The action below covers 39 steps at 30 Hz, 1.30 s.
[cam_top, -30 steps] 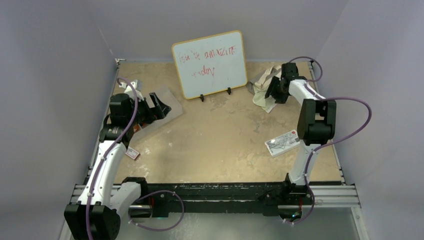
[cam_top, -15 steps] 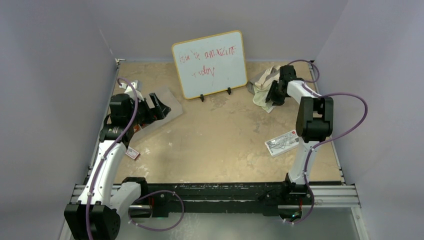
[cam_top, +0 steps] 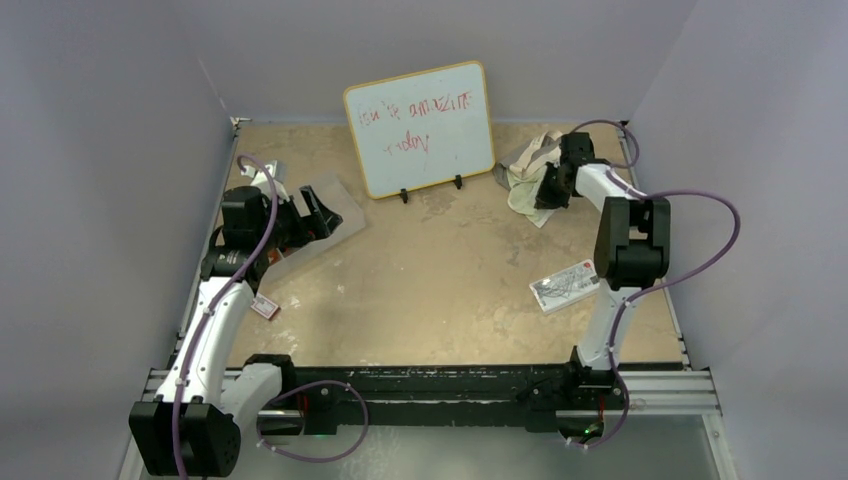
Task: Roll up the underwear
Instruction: Pick up the underwear from the corner of the board, then place the underwear at the center of the board.
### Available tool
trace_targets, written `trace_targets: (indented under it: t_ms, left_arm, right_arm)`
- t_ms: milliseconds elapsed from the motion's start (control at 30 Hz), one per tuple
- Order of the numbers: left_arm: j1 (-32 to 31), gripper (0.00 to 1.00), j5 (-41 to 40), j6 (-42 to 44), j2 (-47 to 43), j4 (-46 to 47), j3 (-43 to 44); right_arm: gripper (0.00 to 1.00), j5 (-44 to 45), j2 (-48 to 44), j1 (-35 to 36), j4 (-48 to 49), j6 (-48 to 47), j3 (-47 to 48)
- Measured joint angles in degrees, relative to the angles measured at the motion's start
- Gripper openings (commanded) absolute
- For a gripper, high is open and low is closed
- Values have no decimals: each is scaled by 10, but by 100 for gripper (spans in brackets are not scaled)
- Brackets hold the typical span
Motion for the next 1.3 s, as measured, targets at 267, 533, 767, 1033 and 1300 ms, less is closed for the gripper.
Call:
trace_targets:
  t_ms: [267,533,767,1033,1300]
  left_arm:
    - [0,90,-9,0,2,0,0]
    - [0,90,-12,0,2,1,0]
    - [0,90,-12,0,13,17,-2]
    - [0,89,-27,-21,56,55,-7]
    - [0,89,-10,-90,149,26,23]
  right_arm:
    - [0,-31,-139,15,4,-3,-54]
    - [0,-53,-255,113,10,-2,-101]
    - [0,-79,-299,161,1,28,-184]
    - [0,-113,-297,167,-38,83,-170]
    - [0,-111,-85,75,-226,118,236]
